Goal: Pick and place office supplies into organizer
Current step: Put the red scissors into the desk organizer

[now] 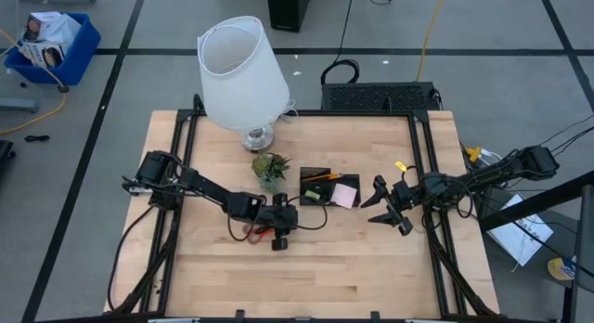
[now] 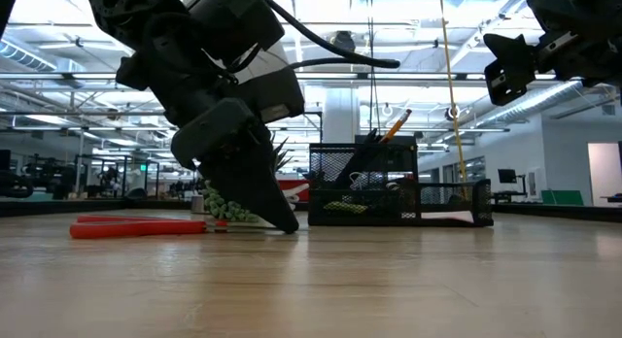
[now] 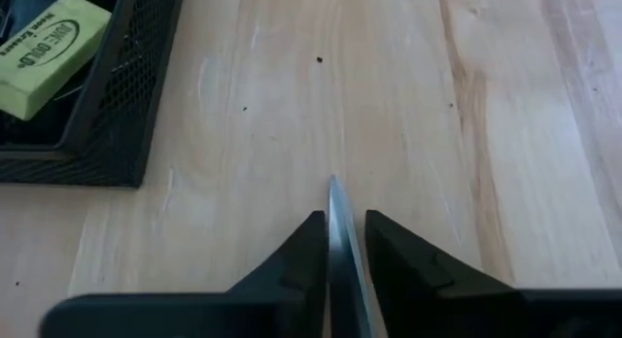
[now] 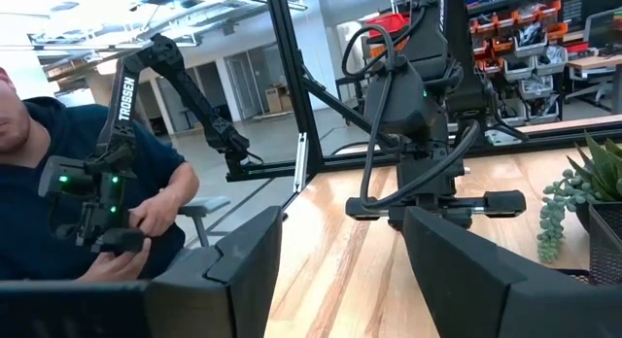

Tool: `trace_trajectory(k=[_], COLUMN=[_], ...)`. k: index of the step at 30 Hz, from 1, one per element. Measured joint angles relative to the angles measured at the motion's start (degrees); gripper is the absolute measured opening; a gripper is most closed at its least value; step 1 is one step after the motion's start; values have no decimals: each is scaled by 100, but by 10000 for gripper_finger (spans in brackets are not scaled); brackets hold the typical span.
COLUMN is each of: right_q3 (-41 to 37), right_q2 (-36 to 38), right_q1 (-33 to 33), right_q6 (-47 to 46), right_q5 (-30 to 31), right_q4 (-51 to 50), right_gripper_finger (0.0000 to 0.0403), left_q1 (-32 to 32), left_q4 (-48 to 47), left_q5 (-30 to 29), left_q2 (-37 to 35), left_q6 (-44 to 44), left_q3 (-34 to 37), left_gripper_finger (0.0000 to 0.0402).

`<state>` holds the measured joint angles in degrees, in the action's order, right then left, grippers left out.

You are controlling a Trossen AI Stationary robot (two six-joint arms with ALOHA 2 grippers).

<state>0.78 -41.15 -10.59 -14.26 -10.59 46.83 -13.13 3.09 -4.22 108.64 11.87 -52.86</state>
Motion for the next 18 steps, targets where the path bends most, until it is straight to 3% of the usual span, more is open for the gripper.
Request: trace_trajectory(k=[8,18], right_q3=[1,1], right_q2=[0,0], right_q1=[-1,0], right_q6=[0,0], right_q5=[-1,-1], right_q4=[0,-1], right_gripper_finger=[212,211], left_q1=[-1,-1], left_q4=[-13,-15], left_q5=[-124,-171], left_q2=[0,0], left_q6=[217,219], left_q3=[2,2], left_gripper_finger=[25,11])
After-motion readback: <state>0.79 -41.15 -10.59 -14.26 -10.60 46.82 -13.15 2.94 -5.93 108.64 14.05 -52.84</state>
